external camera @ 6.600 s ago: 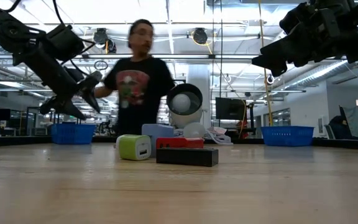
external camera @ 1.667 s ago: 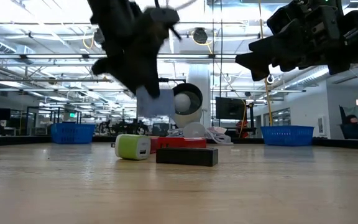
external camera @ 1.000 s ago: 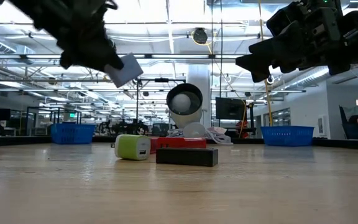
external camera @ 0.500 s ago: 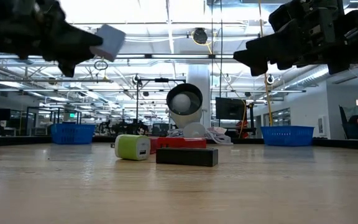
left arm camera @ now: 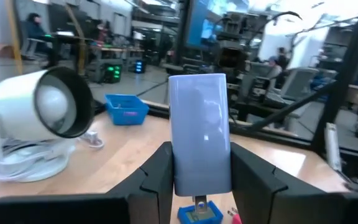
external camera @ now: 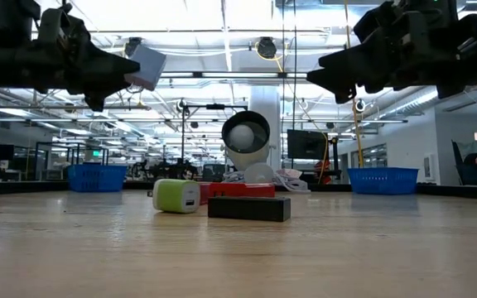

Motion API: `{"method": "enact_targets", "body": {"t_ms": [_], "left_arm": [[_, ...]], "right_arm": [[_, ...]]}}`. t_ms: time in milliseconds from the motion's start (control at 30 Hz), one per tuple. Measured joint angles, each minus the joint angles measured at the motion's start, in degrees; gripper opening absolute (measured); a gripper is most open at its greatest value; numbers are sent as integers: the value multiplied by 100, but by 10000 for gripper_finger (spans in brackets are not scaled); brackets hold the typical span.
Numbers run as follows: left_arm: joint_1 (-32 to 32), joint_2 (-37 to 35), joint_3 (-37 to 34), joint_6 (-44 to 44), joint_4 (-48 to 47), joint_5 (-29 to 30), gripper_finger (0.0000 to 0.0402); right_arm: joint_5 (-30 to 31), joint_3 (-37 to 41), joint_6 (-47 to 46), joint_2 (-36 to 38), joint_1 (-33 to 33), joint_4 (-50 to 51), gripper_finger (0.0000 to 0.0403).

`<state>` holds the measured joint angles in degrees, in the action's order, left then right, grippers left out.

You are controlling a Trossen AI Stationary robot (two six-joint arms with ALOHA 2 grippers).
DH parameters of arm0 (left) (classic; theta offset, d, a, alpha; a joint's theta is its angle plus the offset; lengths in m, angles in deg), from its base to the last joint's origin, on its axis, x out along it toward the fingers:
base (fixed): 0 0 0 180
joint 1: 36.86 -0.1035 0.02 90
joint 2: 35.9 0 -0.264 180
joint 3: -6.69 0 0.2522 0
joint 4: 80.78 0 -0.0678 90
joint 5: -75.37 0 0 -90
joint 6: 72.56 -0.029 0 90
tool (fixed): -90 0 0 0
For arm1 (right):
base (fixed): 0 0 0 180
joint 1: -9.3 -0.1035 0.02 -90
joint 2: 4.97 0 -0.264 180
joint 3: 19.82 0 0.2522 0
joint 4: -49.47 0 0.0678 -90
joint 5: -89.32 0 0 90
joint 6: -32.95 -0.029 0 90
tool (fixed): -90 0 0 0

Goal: Pick & Place Office items
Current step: Put the blue charger adapter into the right blue bin

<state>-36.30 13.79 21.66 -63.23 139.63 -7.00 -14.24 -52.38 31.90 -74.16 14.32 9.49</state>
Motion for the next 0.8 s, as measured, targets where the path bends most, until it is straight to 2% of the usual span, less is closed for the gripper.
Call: {"method": "enact_targets", "body": {"t_ms": [133,233,333,567,667,800], "left_arm": [[-420,-255,0,121,-47,-776,123],[-676,-667,0,240,-67,-857,123],[-833,-1181,2,259,-658,-908,123],[-929,-2128,2,642,-2480,-635,123],[-929,-2378,4,577,-2728,-582,123],[-931,-2422,7,421,-2964,-166,123]], "right_arm": [[4,0,-243,0,164,23,212],[2,0,-417,0,302,42,212],[2,0,-430,0,472,42,212],[-16,0,-400,0,895,42,212],[-17,0,-388,0,1027,42,212],[-20,0,-388,0,1069,46,212]]}}
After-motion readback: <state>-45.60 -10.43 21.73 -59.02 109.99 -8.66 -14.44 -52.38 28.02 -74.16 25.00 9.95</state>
